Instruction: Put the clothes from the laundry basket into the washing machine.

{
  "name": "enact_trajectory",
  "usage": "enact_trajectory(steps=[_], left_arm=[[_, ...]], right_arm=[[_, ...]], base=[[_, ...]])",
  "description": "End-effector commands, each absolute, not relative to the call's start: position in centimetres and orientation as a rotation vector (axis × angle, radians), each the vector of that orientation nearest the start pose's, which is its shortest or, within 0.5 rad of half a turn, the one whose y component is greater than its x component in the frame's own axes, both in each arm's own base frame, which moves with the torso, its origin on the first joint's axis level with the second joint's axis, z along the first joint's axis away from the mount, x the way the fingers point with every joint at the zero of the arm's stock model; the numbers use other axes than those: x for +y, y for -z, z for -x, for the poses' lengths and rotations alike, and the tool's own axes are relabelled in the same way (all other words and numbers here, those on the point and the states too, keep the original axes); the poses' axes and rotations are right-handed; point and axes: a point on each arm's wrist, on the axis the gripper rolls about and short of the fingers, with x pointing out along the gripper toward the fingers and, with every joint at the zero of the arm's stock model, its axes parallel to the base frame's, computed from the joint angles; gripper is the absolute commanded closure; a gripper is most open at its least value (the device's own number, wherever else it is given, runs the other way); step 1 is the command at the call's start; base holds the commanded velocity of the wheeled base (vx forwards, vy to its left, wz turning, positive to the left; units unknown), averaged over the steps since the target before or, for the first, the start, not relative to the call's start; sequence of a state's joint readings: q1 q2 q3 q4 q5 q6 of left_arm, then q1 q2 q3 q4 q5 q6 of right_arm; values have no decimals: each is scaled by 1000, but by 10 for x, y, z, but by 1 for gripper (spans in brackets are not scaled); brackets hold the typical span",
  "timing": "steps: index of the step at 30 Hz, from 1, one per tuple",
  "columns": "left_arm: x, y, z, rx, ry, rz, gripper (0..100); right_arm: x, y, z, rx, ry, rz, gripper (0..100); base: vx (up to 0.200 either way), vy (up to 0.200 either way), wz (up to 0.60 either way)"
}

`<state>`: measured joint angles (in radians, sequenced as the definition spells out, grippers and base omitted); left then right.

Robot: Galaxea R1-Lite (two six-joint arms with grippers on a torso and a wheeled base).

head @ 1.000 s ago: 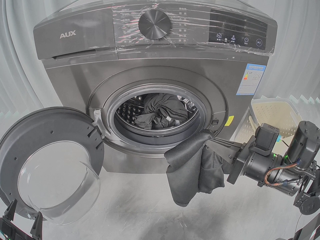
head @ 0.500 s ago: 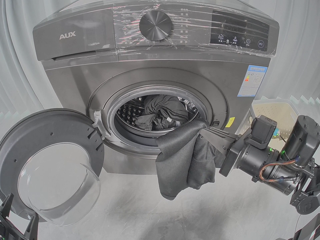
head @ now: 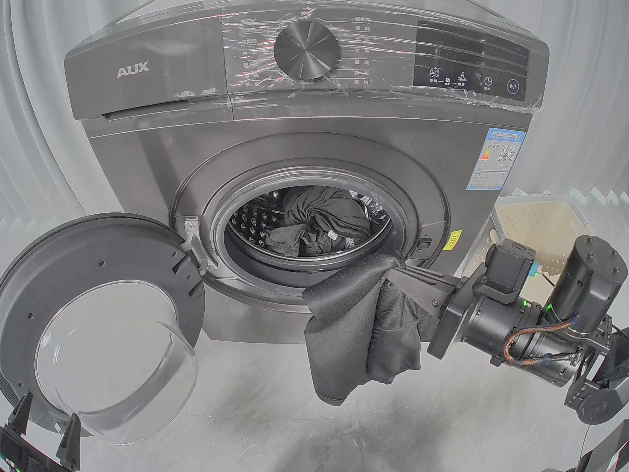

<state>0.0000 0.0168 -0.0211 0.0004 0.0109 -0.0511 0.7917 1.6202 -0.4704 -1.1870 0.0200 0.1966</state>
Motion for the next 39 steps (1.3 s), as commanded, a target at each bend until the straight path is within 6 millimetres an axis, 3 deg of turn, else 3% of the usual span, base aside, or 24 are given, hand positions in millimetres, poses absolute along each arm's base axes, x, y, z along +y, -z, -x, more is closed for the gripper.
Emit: enact_trajectory(steps=[1, 9, 11, 12, 13, 14, 15, 17, 18, 20, 26, 34, 39], left_arm=[[0, -76, 23, -2, 12, -9, 0], [-1, -78, 23, -19, 53, -27, 0], [-2, -105, 30, -122, 61, 9, 0], [-2, -142, 40, -233, 78, 39, 0], [-2, -146, 41, -242, 79, 39, 0], [-3, -176, 40, -248, 121, 47, 0], [-3, -181, 34, -206, 145, 47, 0], [-4, -182, 24, -148, 168, 44, 0], [-5, -181, 5, -36, 216, 46, 0], [-6, -176, -14, 65, 290, 50, 0], [-14, -178, -56, 195, 510, 59, 0], [-40, -169, -93, 329, 739, 47, 0], [-55, -160, -117, 391, 790, 36, 0]], right_arm=[[187, -175, -184, 39, -816, -198, 100], [199, -178, -193, -17, -811, -185, 100], [200, -177, -194, -26, -807, -184, 100], [201, -177, -194, -28, -803, -185, 100], [201, -177, -194, -28, -803, -185, 100], [201, -177, -195, -30, -798, -186, 100], [202, -178, -196, -36, -794, -189, 100], [204, -180, -196, -43, -791, -192, 100], [208, -181, -198, -49, -784, -198, 100], [211, -183, -200, -57, -773, -208, 100], [224, -181, -217, -62, -755, -215, 100], [228, -185, -217, -90, -765, -231, 100], [229, -183, -216, -82, -767, -229, 100]], base=[[0, 0, 0], [0, 0, 0], [0, 0, 0], [0, 0, 0], [0, 0, 0], [0, 0, 0], [0, 0, 0], [0, 0, 0], [0, 0, 0], [0, 0, 0], [0, 0, 0], [0, 0, 0], [0, 0, 0]])
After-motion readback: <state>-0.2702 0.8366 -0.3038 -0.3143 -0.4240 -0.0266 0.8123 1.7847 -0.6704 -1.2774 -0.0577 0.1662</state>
